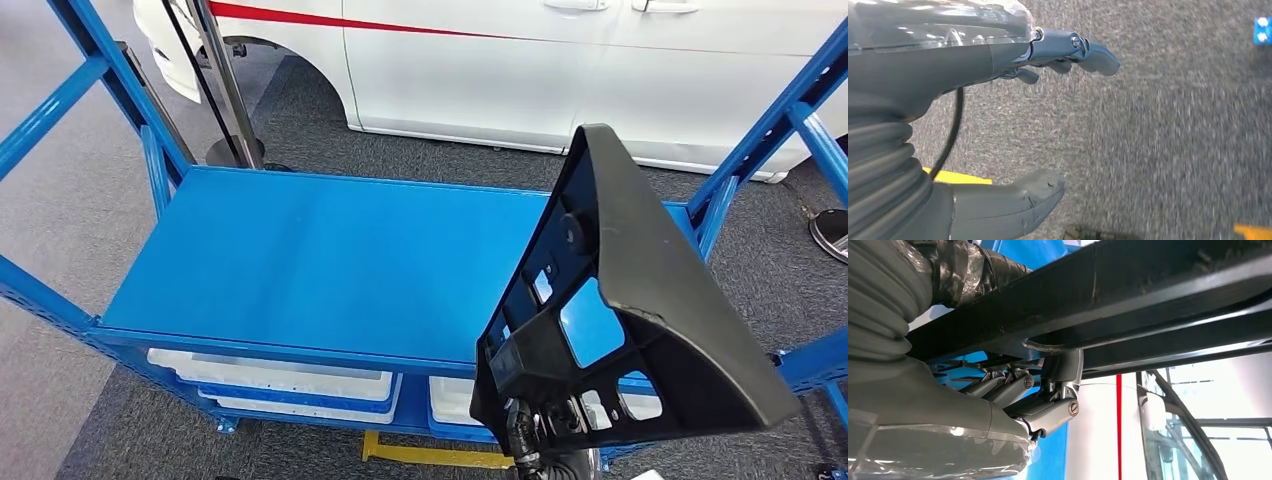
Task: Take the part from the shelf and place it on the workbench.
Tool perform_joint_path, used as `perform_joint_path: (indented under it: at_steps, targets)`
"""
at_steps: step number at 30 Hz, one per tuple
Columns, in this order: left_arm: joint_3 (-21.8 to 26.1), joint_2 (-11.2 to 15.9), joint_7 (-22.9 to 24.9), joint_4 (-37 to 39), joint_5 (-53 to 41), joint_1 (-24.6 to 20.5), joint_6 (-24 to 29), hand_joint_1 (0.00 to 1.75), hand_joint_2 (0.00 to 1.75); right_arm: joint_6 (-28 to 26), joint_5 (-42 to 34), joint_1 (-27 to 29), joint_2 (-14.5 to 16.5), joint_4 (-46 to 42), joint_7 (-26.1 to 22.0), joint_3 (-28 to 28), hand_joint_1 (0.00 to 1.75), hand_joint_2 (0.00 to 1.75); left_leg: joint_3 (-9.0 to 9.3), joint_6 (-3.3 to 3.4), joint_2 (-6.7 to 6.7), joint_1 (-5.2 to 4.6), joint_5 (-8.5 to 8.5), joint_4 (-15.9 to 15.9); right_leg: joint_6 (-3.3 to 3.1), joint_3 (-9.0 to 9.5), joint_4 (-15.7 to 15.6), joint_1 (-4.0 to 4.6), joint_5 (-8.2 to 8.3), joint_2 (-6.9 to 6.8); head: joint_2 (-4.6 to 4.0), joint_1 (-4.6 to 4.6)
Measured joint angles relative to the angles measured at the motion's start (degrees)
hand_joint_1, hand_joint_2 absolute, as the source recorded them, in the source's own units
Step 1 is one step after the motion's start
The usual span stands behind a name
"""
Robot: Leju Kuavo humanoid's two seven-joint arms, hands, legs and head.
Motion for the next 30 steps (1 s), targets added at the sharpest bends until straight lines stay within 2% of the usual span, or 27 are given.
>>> perform_joint_path:
  at_steps: [1,2,4,5,6,7,8,9,10,11,12,13,16,17,18,20,21,22,23,24,26,27,28,29,30]
  targets:
    - [0.0,0.0,0.0,0.0,0.0,0.0,0.0,0.0,1.75,0.0,0.0,0.0,0.0,0.0,0.0,0.0,1.75,1.75,-0.21,-0.45,-0.07,0.01,-0.35,0.2,-0.24,-0.13,-0.5,-0.25,0.51,-0.09,0.0,-0.01]
    - [0.0,0.0,0.0,0.0,-0.1,0.0,0.0,0.0,1.75,0.0,0.0,0.0,0.0,0.0,0.0,0.0,1.75,1.75,-0.65,-0.93,-0.16,0.07,-1.56,1.1,-0.53,-0.41,-1.0,-0.58,1.17,-0.18,0.0,-0.02]
    - [0.1,0.0,0.0,0.0,-0.3,0.0,0.0,0.0,1.75,0.0,0.3,0.1,0.0,0.0,0.0,0.0,1.75,1.75,-2.42,-2.0,-0.33,0.61,-6.22,6.1,-0.76,-1.48,-1.4,-1.03,2.36,-0.34,0.0,-0.03]
    - [0.1,0.0,-0.1,0.0,-0.4,0.0,0.0,0.0,1.75,0.0,0.5,0.2,0.0,0.0,-0.1,-0.1,1.75,1.75,-3.47,-2.55,-0.34,1.05,-8.65,9.8,-0.69,-2.24,-1.3,-1.2,2.84,-0.37,0.0,-0.03]
    - [0.1,0.1,-0.1,0.0,-0.6,0.0,0.0,0.0,1.75,-0.1,0.7,0.4,0.0,0.0,-0.1,-0.1,1.75,1.75,-4.13,-3.1,-0.33,1.5,-10.14,12.9,-0.43,-3.01,-1.1,-1.4,3.29,-0.41,0.0,-0.03]
    - [0.1,0.1,-0.1,0.0,-0.8,0.0,-0.1,0.0,1.75,-0.1,0.8,0.5,0.0,0.0,-0.1,-0.2,1.75,1.75,-4.08,-3.67,-0.32,1.96,-10.46,14.7,-0.1,-3.78,-0.9,-1.69,3.7,-0.46,0.0,-0.03]
    - [0.1,0.2,-0.2,0.0,-0.9,0.0,-0.1,0.0,1.75,-0.1,1.0,0.6,0.0,0.0,-0.1,-0.2,1.75,1.75,-2.98,-4.26,-0.31,2.41,-9.55,14.3,0.29,-4.54,-0.6,-2.07,4.07,-0.5,0.0,-0.04]
    - [0.1,0.2,-0.2,0.0,-1.1,0.0,-0.2,0.0,1.75,-0.2,1.1,0.8,0.0,0.0,-0.1,-0.3,1.75,1.75,-0.83,-4.91,-0.28,2.9,-7.93,11.7,0.72,-5.31,-0.2,-2.53,4.37,-0.52,0.0,-0.03]
    - [0.1,0.2,-0.2,0.0,-1.2,0.0,-0.2,0.0,1.75,-0.4,1.2,0.9,0.1,0.0,-0.1,-0.4,1.75,1.75,1.94,-5.67,-0.29,3.43,-6.69,7.7,1.22,-6.06,0.4,-2.91,4.61,-0.53,0.0,-0.05]
    - [0.1,0.2,-0.3,0.0,-1.3,-0.1,-0.2,0.0,1.75,-0.5,1.2,1.0,0.1,0.0,-0.1,-0.5,1.75,1.75,4.54,-6.08,-0.5,3.6,-6.05,3.8,1.77,-6.8,1.0,-3.19,4.83,-0.49,0.0,-0.12]
    - [0.1,0.2,-0.3,0.0,-1.5,-0.2,-0.3,0.0,1.75,-0.6,1.3,1.1,0.2,-0.1,-0.1,-0.6,1.75,1.75,6.17,-6.06,-0.77,3.67,-5.88,1.0,2.33,-7.3,1.5,-3.24,5.07,-0.43,0.0,-0.15]
    - [0.1,0.2,-0.4,0.0,-1.6,-0.2,-0.3,0.0,1.75,-0.7,1.4,1.2,0.2,-0.1,-0.2,-0.7,1.75,1.75,6.84,-5.68,-1.06,3.62,-6.24,-0.4,2.83,-7.63,1.8,-3.19,5.35,-0.33,0.0,-0.19]
    - [0.1,0.2,-0.6,0.0,-1.9,-0.1,-0.3,0.0,1.75,-0.7,1.6,1.6,0.2,-0.4,-0.4,-0.9,1.75,1.75,5.99,-3.26,-1.15,3.31,-6.17,-0.3,3.92,-7.86,1.7,-3.4,5.85,-0.03,0.0,-0.09]
    - [0.1,0.3,-0.7,0.0,-2.0,-0.1,-0.3,0.0,1.75,-0.6,1.6,1.8,0.2,-0.5,-0.6,-1.0,1.75,1.75,5.64,-2.5,-1.0,3.18,-5.87,-0.3,4.02,-8.21,2.4,-3.51,4.79,0.0,0.0,-0.06]
    - [0.1,0.3,-0.8,0.0,-2.1,-0.1,-0.3,0.0,1.75,-0.3,1.5,2.0,0.2,-0.5,-0.8,-1.1,1.75,1.75,5.21,-1.84,-0.86,3.03,-5.43,-0.4,3.97,-8.93,4.3,-3.53,2.86,0.02,0.0,-0.06]
    - [0.1,0.3,-1.0,0.0,-2.3,-0.1,-0.4,0.0,1.75,0.6,0.9,2.3,0.3,-0.8,-1.4,-1.3,1.75,1.75,4.21,-1.02,-0.64,2.56,-4.62,-0.4,3.51,-11.25,11.2,-3.04,-2.43,0.02,0.0,-0.05]
    - [0.2,0.4,-1.1,0.0,-2.5,-0.1,-0.4,0.0,1.75,1.3,0.3,2.5,0.3,-0.9,-1.6,-1.5,1.75,1.75,3.72,-0.78,-0.55,2.21,-4.25,-0.3,3.27,-12.26,14.8,-2.66,-4.27,0.03,0.0,-0.06]
    - [0.2,0.4,-1.1,0.0,-2.7,-0.1,-0.5,0.0,1.75,2.2,-0.4,2.8,0.5,-1.1,-1.7,-1.8,1.75,1.75,3.28,-0.56,-0.49,1.81,-3.91,-0.3,2.88,-12.56,17.0,-2.21,-5.04,0.04,0.0,-0.05]
    - [0.2,0.4,-1.1,0.0,-2.9,-0.1,-0.6,0.0,1.75,3.1,-1.1,3.2,0.7,-1.3,-1.8,-2.2,1.75,1.75,2.95,-0.36,-0.48,1.33,-3.6,-0.3,2.25,-11.81,17.2,-1.66,-4.74,0.07,0.0,-0.06]
    - [0.3,0.4,-1.1,0.0,-3.1,-0.1,-0.6,0.0,1.75,3.8,-1.5,3.5,1.1,-1.5,-1.8,-2.8,1.75,1.75,2.72,-0.17,-0.5,0.84,-3.32,-0.3,1.34,-9.92,15.2,-1.06,-3.61,0.13,0.0,-0.06]
    - [0.5,0.2,-1.1,0.0,-3.4,-0.1,-0.7,0.0,1.75,4.5,-1.7,4.0,2.0,-2.0,-1.6,-3.9,1.75,1.75,2.48,0.07,-0.54,0.01,-2.9,-0.3,-1.34,-4.45,7.3,0.36,-1.27,0.29,0.0,-0.14]
    - [0.7,0.2,-1.1,0.0,-3.6,-0.1,-0.8,0.0,1.75,4.5,-1.6,4.1,2.4,-2.1,-1.5,-4.5,1.75,1.75,2.42,0.06,-0.53,-0.19,-2.71,-0.3,-2.35,-2.44,4.0,0.89,-0.52,0.21,0.0,-0.2]
    - [0.8,0.1,-1.1,0.0,-3.7,-0.1,-0.9,0.0,1.75,4.6,-1.5,4.4,2.8,-2.3,-1.5,-5.0,1.75,1.75,2.38,-0.08,-0.5,-0.21,-2.52,-0.3,-3.02,-1.3,2.0,1.33,-0.2,0.13,0.0,-0.26]
    - [0.9,0.0,-1.1,0.0,-3.7,-0.1,-0.9,0.0,1.75,4.6,-1.5,4.6,3.1,-2.4,-1.4,-5.4,1.75,1.75,2.33,-0.28,-0.43,-0.14,-2.33,-0.4,-3.28,-0.97,1.1,1.55,-0.2,-0.01,0.0,-0.3]
    - [1.0,0.1,-1.1,0.0,-3.7,-0.1,-0.9,0.0,1.75,4.7,-1.5,4.8,3.4,-2.4,-1.4,-5.8,1.75,1.75,2.37,-0.51,-0.4,-0.05,-2.12,-0.5,-3.19,-0.96,0.6,1.61,0.25,-0.1,0.0,-0.28]
